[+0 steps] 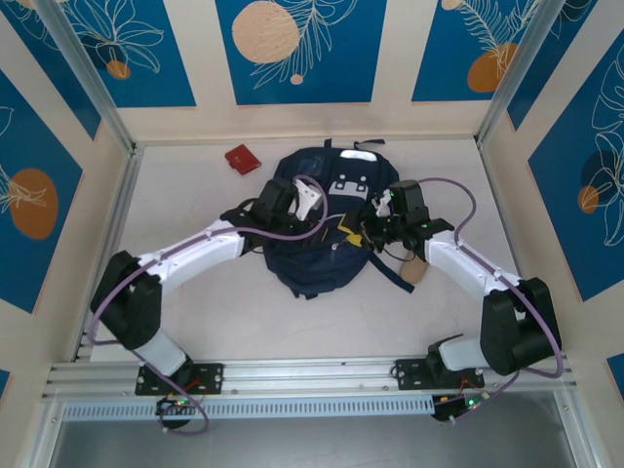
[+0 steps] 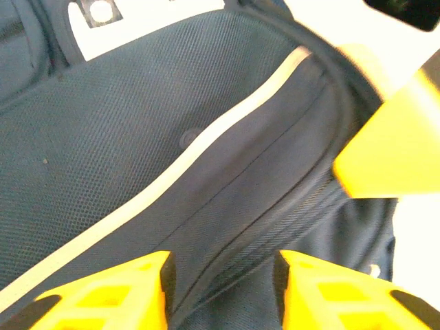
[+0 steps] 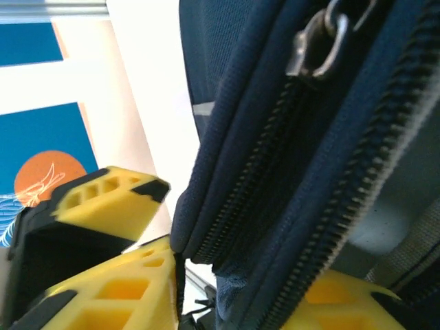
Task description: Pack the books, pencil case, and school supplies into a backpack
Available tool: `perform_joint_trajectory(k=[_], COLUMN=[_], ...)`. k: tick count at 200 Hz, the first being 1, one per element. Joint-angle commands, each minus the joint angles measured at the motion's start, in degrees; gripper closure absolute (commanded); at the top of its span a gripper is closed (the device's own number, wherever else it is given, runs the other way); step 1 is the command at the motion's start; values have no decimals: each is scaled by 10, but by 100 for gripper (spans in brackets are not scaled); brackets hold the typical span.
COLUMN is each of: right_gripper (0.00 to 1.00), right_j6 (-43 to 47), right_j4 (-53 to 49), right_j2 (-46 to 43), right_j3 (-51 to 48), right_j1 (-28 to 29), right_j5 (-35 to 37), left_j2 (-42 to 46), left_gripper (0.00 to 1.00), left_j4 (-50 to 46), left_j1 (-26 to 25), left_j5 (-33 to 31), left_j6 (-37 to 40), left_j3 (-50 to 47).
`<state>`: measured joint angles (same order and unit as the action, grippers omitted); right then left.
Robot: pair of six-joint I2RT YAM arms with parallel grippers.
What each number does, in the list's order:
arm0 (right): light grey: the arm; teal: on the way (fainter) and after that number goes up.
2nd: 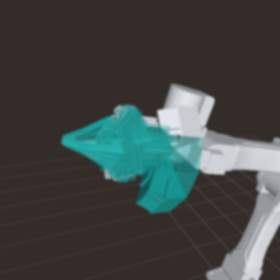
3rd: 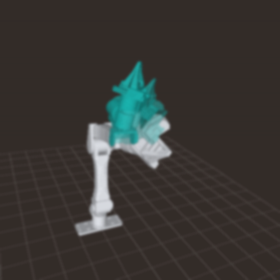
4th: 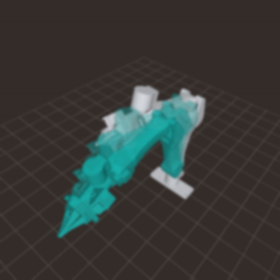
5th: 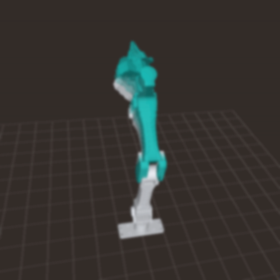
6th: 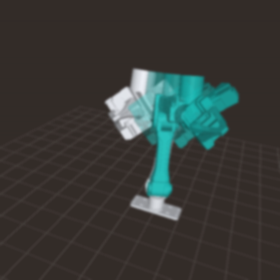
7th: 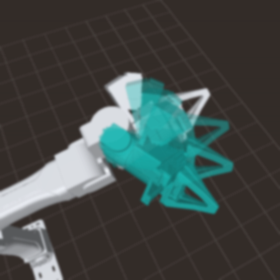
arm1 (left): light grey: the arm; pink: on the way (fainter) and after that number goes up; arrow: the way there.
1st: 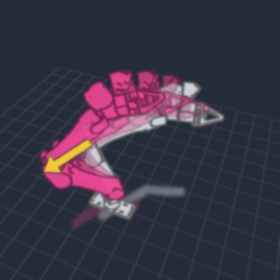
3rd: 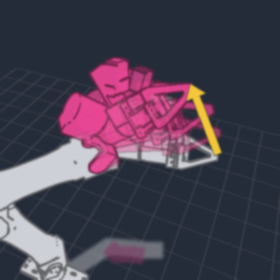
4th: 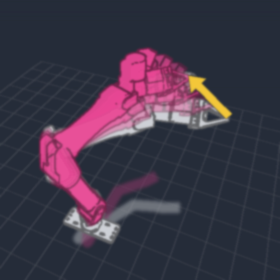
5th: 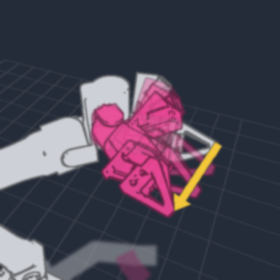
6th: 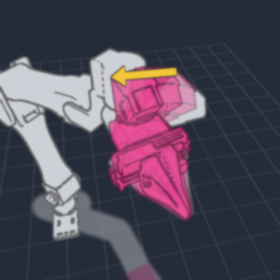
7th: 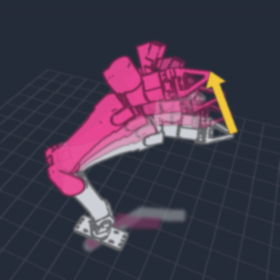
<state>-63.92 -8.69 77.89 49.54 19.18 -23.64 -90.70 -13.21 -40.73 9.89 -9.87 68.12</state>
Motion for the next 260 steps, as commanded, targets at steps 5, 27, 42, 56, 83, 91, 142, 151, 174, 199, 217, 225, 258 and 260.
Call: perform_joint_trajectory(k=[5, 27, 42, 56, 83, 91, 142, 151, 174, 199, 217, 225, 258, 260], right_gripper=[74, 78, 79, 80, 81, 81, 83, 83, 83, 84, 84, 84, 85, 85], right_j6=[-40, -52, -54, -55, -56, -56, -58, -59, -60, -63, -63, -63, -61, -61], right_j4=[88, 107, 112, 114, 115, 116, 114, 114, 114, 116, 117, 118, 113, 112], right_j2=[-12, -8, -3, 1, 6, 7, 8, 8, 6, 8, 9, 10, 11, 11], right_j3=[-10, -11, -9, -7, -6, -6, -5, -6, -5, -5, -5, -5, -5, -5], right_j1=[6, 12, 16, 20, 26, 27, 32, 32, 33, 35, 35, 35, 35, 36], right_j5=[-28, -30, -31, -30, -30, -31, -29, -29, -30, -32, -34, -36, -34, -33], left_j2=[62, 97, 112, 119, 113, 107, 80, 78, 70, 59, 53, 51, 49, 50], left_gripper=[49, 48, 48, 48, 51, 52, 61, 63, 65, 67, 67, 68, 79, 80], left_j4=[-32, -6, 18, 48, 97, 103, 135, 136, 137, 137, 133, 132, 134, 134], left_j1=[3, -4, -10, -14, -19, -22, -33, -33, -35, -37, -38, -38, -39, -39], left_j5=[-1, 45, 65, 81, 101, 102, 111, 111, 111, 113, 107, 104, 98, 96], left_j6=[-97, -163, -207, -242, -282, -286, -298, -298, -297, -295, -293, -291, -287, -286], left_j3=[-25, -73, -104, -130, -150, -150, -148, -147, -144, -139, -136, -135, -134, -134])
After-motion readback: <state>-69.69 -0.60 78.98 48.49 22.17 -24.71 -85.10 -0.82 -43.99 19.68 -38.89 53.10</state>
